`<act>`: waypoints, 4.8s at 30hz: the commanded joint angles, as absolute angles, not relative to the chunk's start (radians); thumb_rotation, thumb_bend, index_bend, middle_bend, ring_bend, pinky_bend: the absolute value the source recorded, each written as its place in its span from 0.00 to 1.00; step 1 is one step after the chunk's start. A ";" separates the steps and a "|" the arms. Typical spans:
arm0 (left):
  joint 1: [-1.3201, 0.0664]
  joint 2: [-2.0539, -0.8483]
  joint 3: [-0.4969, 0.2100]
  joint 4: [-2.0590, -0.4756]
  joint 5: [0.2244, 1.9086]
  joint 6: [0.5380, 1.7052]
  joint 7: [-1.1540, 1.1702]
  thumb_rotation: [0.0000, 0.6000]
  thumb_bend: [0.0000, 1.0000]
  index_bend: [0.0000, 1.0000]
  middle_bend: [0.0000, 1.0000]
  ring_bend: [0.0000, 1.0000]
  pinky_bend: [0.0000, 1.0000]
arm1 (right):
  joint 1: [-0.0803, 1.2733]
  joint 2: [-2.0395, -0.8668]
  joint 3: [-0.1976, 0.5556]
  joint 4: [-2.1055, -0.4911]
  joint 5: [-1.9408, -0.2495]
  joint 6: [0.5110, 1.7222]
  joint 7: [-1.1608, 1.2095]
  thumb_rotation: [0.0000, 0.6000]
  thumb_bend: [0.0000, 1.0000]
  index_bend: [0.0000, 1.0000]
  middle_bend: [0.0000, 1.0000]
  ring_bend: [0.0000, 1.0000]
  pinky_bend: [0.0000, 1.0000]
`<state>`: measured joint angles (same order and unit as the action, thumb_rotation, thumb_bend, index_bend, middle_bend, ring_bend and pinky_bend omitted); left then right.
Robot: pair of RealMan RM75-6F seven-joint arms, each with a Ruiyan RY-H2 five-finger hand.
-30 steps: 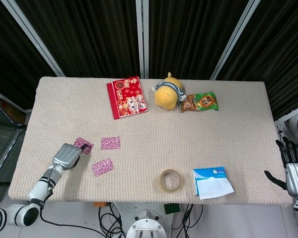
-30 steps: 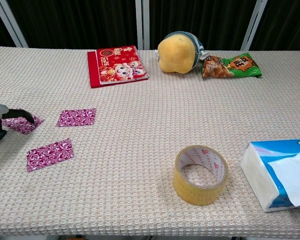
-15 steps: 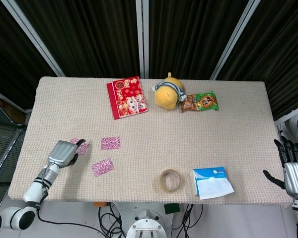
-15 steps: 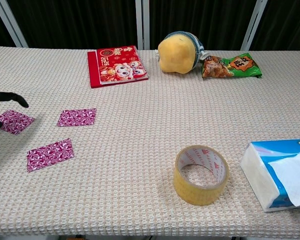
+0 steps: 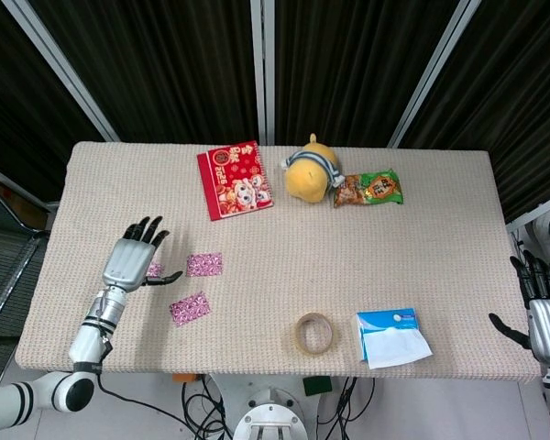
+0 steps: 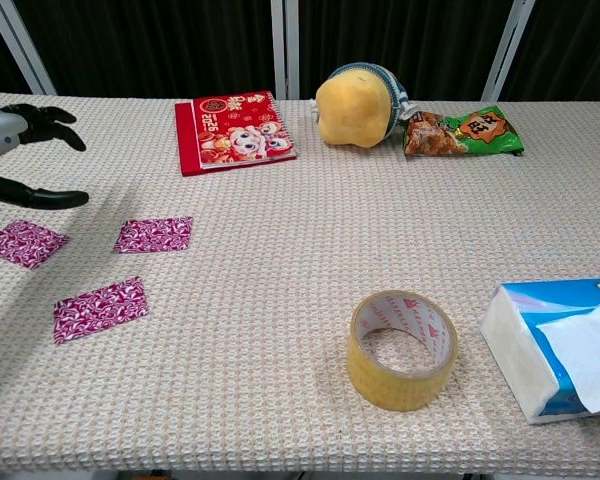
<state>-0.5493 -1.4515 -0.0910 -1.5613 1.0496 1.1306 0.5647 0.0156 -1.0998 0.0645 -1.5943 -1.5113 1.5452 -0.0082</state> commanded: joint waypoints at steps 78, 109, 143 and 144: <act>-0.466 -1.546 -0.085 -1.810 0.847 1.341 0.706 1.00 0.17 0.47 0.07 0.00 0.11 | 0.066 -1.113 0.078 -1.525 -1.483 1.451 0.086 0.98 0.37 0.00 0.00 0.00 0.00; -0.394 -1.726 -0.078 -1.852 0.801 1.497 0.799 0.83 0.18 0.49 0.10 0.00 0.11 | 0.065 -1.128 0.044 -1.478 -1.528 1.463 0.149 0.98 0.43 0.00 0.00 0.00 0.00; -0.377 -1.721 -0.070 -1.847 0.808 1.467 0.805 0.77 0.18 0.40 0.10 0.00 0.11 | 0.063 -1.115 0.051 -1.482 -1.514 1.472 0.142 1.00 0.43 0.00 0.00 0.00 0.00; -0.377 -1.720 -0.069 -1.848 0.808 1.466 0.804 0.76 0.18 0.40 0.10 0.00 0.11 | 0.063 -1.116 0.051 -1.482 -1.515 1.472 0.143 1.00 0.43 0.00 0.00 0.00 0.00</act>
